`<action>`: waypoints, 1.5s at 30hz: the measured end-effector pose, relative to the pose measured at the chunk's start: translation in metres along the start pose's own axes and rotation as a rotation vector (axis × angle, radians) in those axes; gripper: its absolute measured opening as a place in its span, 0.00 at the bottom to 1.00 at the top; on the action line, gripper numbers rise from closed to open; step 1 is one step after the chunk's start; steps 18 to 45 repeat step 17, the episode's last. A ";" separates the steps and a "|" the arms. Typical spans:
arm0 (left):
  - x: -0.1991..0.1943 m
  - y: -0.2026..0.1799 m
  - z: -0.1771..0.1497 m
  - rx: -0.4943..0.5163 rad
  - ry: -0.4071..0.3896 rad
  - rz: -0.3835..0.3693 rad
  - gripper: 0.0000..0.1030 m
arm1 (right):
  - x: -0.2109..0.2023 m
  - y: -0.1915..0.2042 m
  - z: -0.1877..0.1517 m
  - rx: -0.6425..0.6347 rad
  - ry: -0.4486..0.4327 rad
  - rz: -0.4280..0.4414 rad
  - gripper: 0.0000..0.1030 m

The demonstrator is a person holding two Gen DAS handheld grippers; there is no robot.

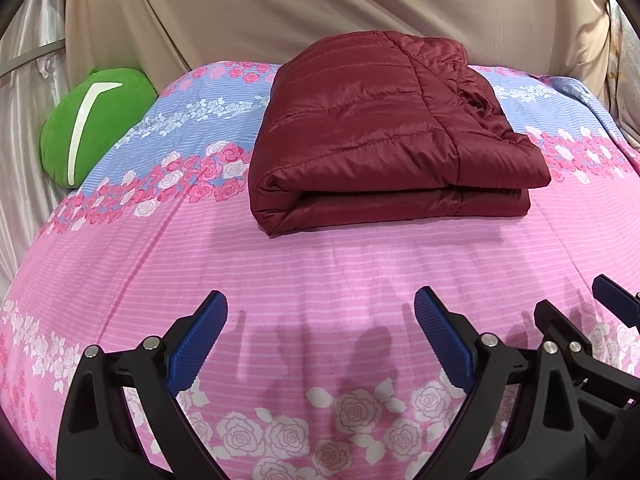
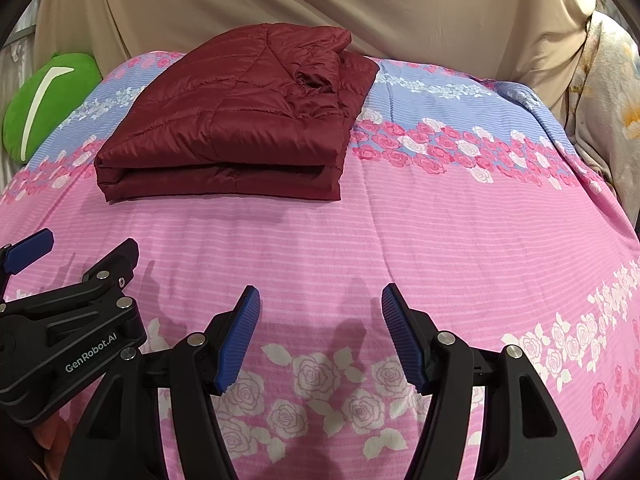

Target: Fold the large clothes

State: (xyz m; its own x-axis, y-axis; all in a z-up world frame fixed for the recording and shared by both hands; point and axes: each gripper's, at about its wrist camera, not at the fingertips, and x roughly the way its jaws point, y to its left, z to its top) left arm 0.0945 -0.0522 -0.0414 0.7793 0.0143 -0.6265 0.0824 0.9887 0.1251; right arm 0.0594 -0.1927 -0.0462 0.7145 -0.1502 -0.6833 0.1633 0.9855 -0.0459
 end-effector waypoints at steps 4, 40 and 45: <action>-0.001 -0.001 0.000 0.001 -0.003 0.006 0.89 | 0.001 -0.002 -0.001 -0.001 -0.001 -0.002 0.60; -0.002 -0.005 -0.001 0.018 -0.005 0.004 0.83 | 0.000 -0.005 -0.001 -0.009 0.000 0.002 0.60; -0.002 -0.005 -0.001 0.018 -0.005 0.004 0.83 | 0.000 -0.005 -0.001 -0.009 0.000 0.002 0.60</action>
